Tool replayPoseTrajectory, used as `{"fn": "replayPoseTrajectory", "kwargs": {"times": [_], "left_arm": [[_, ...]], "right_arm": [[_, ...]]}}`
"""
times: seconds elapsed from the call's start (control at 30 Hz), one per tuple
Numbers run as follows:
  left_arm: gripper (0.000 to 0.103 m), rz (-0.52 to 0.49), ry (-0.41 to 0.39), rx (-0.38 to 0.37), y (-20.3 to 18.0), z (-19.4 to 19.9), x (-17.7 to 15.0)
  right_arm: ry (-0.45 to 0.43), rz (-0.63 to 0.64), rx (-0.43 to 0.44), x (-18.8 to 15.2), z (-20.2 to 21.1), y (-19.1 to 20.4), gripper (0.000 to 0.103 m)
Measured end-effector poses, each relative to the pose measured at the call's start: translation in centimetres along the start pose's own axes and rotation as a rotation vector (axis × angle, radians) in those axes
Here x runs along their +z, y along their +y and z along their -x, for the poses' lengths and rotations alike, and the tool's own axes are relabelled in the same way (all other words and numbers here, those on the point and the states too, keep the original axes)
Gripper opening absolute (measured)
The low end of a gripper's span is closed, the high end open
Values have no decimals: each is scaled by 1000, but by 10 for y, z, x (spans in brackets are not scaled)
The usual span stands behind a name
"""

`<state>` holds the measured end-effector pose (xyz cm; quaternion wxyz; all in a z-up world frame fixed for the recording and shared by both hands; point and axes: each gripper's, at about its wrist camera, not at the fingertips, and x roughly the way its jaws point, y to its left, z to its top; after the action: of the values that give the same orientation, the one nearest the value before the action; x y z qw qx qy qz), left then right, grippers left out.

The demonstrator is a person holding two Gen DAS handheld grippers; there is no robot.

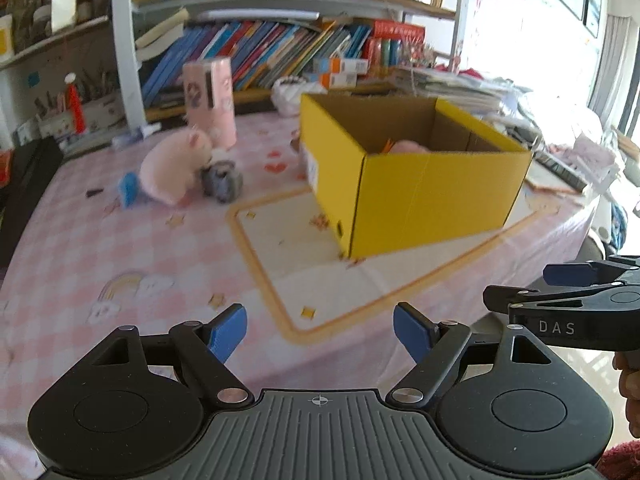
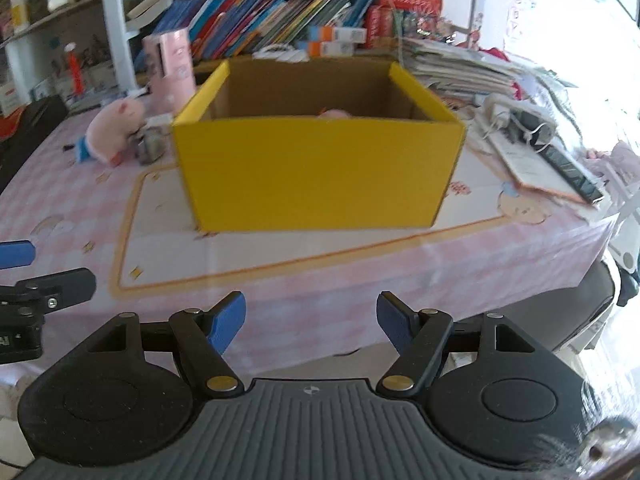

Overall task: Organize objects
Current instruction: 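Withdraw both grippers from the box toward the pink plush pig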

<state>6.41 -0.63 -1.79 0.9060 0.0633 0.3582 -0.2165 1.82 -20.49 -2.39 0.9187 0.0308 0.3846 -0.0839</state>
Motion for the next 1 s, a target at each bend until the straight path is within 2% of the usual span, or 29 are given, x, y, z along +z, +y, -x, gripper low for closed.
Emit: {"fn": "replayPoseTrajectory", "kwargs": {"times": [0.27,1.0], "left_arm": [[83,18,36,19,15,14,-19],[83,79,12,108,64,51,-42]], "right_arm": [[23,25,39,-11,6,26,72],[12,125,151,-14,15,92,73]]}}
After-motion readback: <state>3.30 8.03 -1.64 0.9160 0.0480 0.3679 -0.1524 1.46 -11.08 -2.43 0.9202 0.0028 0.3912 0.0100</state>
